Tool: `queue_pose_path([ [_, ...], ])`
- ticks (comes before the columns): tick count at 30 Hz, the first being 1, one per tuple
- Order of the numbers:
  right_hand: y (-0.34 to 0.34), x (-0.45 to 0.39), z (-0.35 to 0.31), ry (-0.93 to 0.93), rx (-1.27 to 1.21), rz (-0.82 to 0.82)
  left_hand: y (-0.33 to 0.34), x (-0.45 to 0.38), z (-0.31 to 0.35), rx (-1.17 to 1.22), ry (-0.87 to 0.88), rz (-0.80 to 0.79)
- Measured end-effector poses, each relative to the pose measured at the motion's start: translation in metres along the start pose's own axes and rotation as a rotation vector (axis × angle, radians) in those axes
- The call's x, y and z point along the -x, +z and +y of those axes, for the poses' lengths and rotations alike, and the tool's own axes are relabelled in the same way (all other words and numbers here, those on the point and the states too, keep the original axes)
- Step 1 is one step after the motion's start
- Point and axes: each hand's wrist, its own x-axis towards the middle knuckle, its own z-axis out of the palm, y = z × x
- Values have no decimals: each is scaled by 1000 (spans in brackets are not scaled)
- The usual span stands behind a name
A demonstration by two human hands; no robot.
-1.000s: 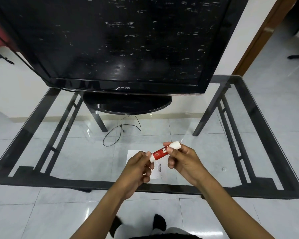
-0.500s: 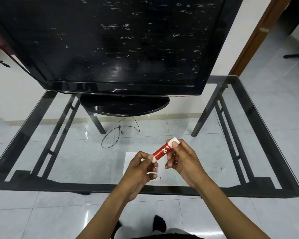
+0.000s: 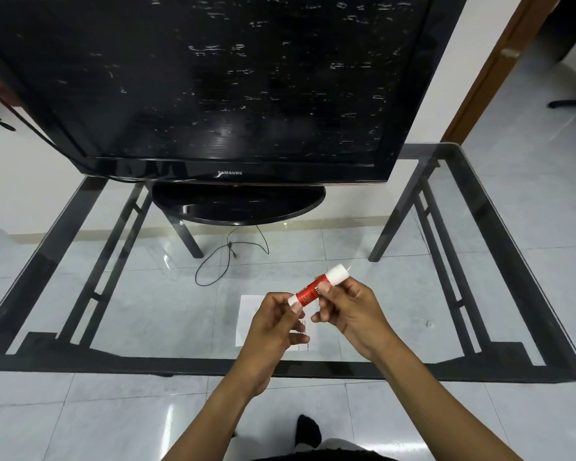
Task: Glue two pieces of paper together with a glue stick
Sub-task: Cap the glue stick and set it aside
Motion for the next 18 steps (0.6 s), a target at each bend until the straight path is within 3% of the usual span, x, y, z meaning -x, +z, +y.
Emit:
queue_pose_path([
  [9, 0, 0, 4, -70, 131, 22, 1, -4, -9, -29, 8, 0],
  [14, -1, 0, 7, -85, 205, 45, 4, -9, -13, 37, -71, -6],
  [18, -5, -1, 6, -102, 308, 34, 4, -18, -14, 103, -234, -5],
])
